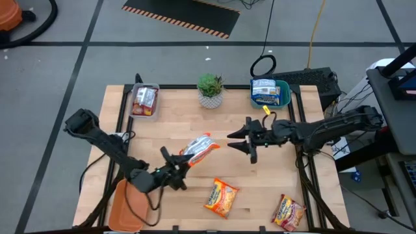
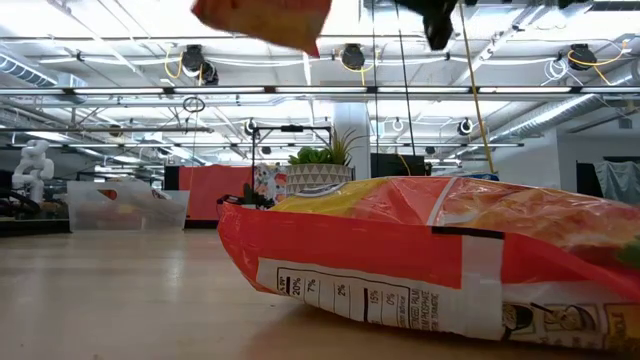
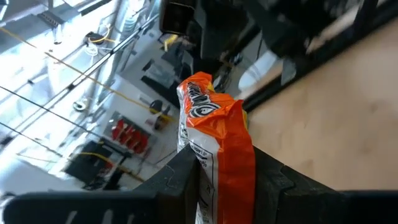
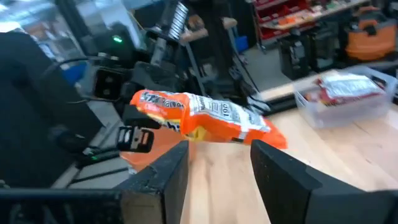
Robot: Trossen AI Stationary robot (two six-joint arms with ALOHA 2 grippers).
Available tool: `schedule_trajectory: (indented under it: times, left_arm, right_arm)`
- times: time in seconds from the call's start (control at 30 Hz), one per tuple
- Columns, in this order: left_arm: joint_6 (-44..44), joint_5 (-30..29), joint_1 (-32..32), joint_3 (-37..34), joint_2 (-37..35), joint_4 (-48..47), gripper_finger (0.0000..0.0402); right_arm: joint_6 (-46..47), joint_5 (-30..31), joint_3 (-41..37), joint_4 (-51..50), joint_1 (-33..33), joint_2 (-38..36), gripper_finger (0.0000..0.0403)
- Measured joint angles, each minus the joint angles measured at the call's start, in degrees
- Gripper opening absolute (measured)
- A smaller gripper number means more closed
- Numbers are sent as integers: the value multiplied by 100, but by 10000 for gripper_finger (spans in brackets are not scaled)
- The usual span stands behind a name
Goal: Sort Maruchan noodles
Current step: Put the top orange noodle pack into the orange bin
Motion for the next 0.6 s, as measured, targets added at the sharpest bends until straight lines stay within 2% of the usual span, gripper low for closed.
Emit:
schedule_trajectory:
  times: [0.3,0.47,0.6]
  left_arm:
    - [-1107,17,-597,2,-697,-47,101]
    - [-2192,25,-755,9,-841,-792,101]
    - [-2850,47,-854,9,-976,-1424,101]
  right_arm:
    - [-269,160,0,-184,644,-735,165]
    - [-588,584,-2,-199,946,-869,165]
    - [-684,610,-4,-207,1057,-922,165]
